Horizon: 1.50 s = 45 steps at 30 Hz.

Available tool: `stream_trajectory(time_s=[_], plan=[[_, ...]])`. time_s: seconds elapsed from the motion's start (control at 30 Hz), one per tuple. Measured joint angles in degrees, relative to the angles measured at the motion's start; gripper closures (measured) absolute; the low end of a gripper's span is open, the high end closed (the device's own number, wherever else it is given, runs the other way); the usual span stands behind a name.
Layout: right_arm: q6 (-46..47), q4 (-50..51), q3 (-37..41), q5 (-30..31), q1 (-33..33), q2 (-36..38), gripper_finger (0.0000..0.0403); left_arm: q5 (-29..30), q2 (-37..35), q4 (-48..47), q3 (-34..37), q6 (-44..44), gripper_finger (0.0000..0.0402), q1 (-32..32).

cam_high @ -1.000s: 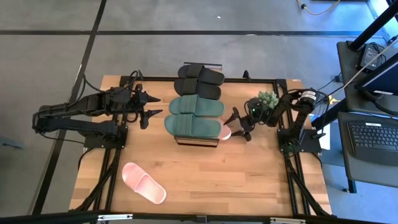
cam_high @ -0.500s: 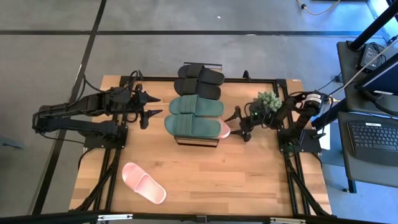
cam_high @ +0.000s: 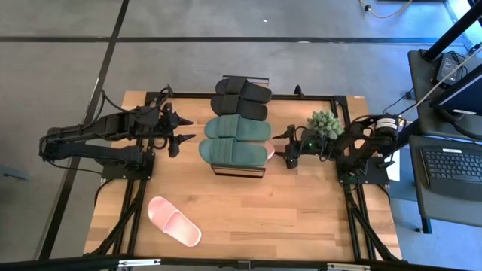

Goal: Pick and place slides into the shelf
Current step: Put the top pink slipper under the shelf

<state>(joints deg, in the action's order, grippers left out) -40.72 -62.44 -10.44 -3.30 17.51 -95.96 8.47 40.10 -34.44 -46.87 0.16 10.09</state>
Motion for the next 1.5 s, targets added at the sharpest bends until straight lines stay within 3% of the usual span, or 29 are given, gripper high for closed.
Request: stream_trajectory(time_s=[0.2, 0.43, 0.67, 0.97, 1.5], plan=[[1.5, 0.55, -0.02, 11.27, -3.83, 2.53, 0.0085, 0.0, 0.01, -1.1, 0.0, -0.09, 0.0186, 0.0], [1.5, 4.89, -1.87, 12.33, -4.66, 2.75, 0.0085, -0.02, 0.02, -1.11, 0.0, -0.17, 0.0186, 0.0], [1.48, 15.19, -6.97, 21.57, -4.64, 2.75, 0.0085, -0.02, 0.0, -1.11, 0.0, -1.64, 0.0186, 0.0], [1.49, 15.54, -10.76, 21.89, -4.23, 2.74, 0.0085, -0.02, 0.02, -1.11, 0.0, -1.59, 0.0186, 0.02], [1.72, 21.03, -11.28, 23.86, 2.74, 2.73, 0.0085, -0.02, 0.0, -1.11, 0.0, -1.55, 0.0186, 0.02]])
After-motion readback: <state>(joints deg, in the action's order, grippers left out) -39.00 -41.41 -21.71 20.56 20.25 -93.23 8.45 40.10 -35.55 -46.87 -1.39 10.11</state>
